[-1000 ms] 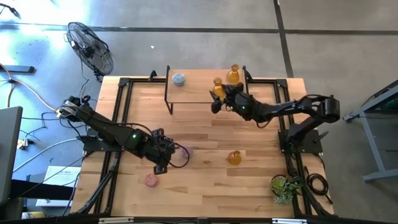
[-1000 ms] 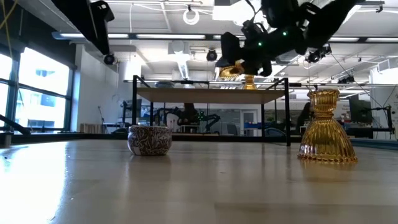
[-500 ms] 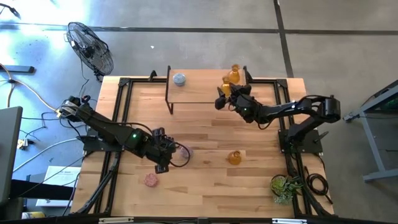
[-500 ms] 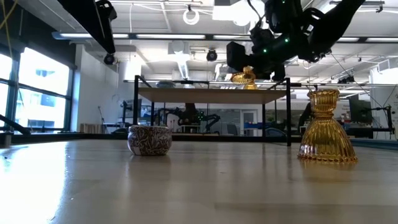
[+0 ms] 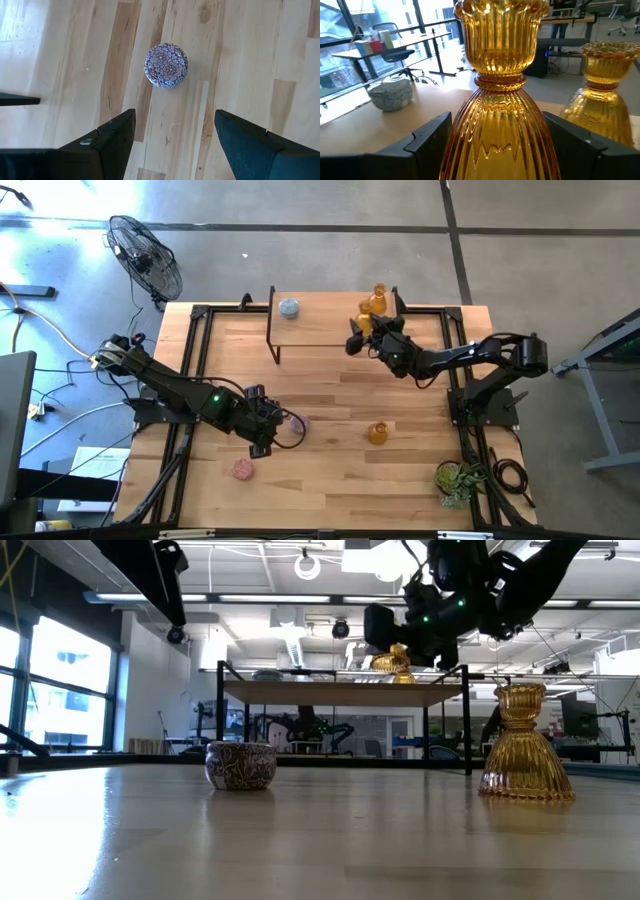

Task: Pick & Place candle stick holders
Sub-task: Put the left orange candle holder on the shelf, then put the red patterned candle on the shelf

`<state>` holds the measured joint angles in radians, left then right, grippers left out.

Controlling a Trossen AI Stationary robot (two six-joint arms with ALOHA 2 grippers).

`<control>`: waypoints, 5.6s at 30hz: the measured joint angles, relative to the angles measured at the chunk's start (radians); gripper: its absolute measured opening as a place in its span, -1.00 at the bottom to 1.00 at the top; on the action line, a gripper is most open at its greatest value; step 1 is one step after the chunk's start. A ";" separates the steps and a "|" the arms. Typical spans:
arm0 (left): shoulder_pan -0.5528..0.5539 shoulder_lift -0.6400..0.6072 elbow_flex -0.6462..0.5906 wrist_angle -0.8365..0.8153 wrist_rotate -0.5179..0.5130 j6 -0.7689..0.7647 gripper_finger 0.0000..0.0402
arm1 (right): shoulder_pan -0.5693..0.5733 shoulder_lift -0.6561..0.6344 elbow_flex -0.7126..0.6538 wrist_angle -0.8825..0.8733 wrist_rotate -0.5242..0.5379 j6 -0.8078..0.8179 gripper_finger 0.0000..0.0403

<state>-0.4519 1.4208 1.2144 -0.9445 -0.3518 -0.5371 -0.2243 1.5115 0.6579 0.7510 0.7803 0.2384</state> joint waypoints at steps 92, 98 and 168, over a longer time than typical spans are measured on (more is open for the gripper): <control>0.000 0.000 0.000 0.029 -0.020 0.009 0.34 | 0.001 0.079 0.061 -0.124 -0.095 0.050 0.48; 0.000 0.000 0.000 0.029 -0.020 0.009 0.34 | 0.001 0.079 0.061 -0.118 -0.099 0.030 0.49; -0.001 0.000 0.000 -0.009 0.059 -0.084 0.34 | 0.706 -0.296 0.061 0.161 0.193 -0.750 0.50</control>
<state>-0.4526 1.4208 1.2140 -0.9535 -0.2925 -0.6207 0.4821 1.2156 0.7189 0.9119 0.9730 -0.5120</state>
